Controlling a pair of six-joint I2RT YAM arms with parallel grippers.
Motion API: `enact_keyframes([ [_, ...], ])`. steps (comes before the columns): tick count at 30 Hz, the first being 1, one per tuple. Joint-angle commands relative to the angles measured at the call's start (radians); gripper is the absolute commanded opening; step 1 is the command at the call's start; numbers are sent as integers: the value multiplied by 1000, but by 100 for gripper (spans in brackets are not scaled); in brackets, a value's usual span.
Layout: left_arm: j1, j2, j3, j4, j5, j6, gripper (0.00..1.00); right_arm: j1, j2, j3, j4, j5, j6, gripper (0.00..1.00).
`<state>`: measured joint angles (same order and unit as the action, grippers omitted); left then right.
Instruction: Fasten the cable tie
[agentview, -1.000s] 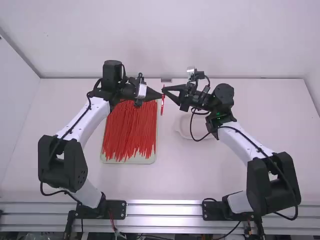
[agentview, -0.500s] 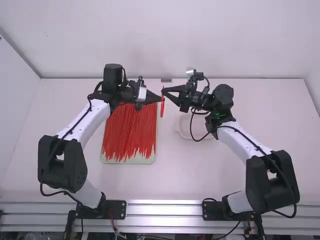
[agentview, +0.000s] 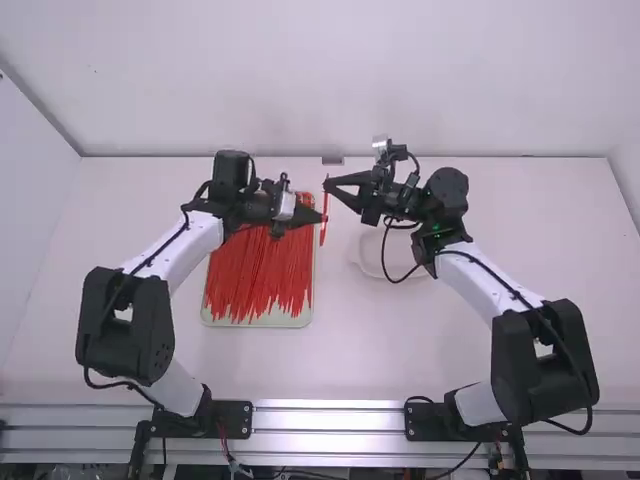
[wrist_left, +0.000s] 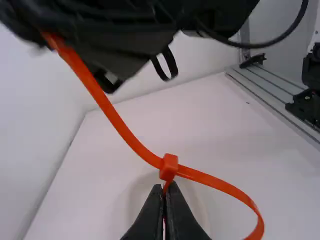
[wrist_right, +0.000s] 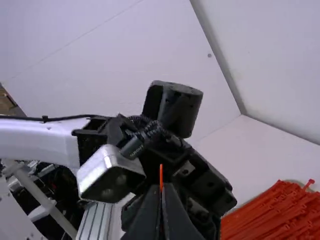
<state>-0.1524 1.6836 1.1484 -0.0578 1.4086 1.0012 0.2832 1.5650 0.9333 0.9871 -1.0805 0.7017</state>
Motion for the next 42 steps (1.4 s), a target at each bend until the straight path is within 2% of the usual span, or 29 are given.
enact_keyframes([
  [1,-5,0,-61,-13,-68,18,2,-16,-16,81,30,23,9,0],
  [16,-3,0,-186,-14,-67,29,2,-35,-16,84,110,34,62,0],
  [37,-7,-1,-188,-13,-56,10,2,-43,-16,88,101,22,58,0],
  [38,-6,-1,-188,-12,-56,10,2,-42,-16,88,101,19,58,1],
  [39,-2,-1,-188,-10,-54,10,2,-41,-16,88,102,11,57,13],
  [41,-5,-2,-188,-4,-34,10,2,-46,-16,88,101,2,55,24],
  [42,-6,-2,-188,2,-29,9,2,-52,-16,87,101,-2,49,27],
])
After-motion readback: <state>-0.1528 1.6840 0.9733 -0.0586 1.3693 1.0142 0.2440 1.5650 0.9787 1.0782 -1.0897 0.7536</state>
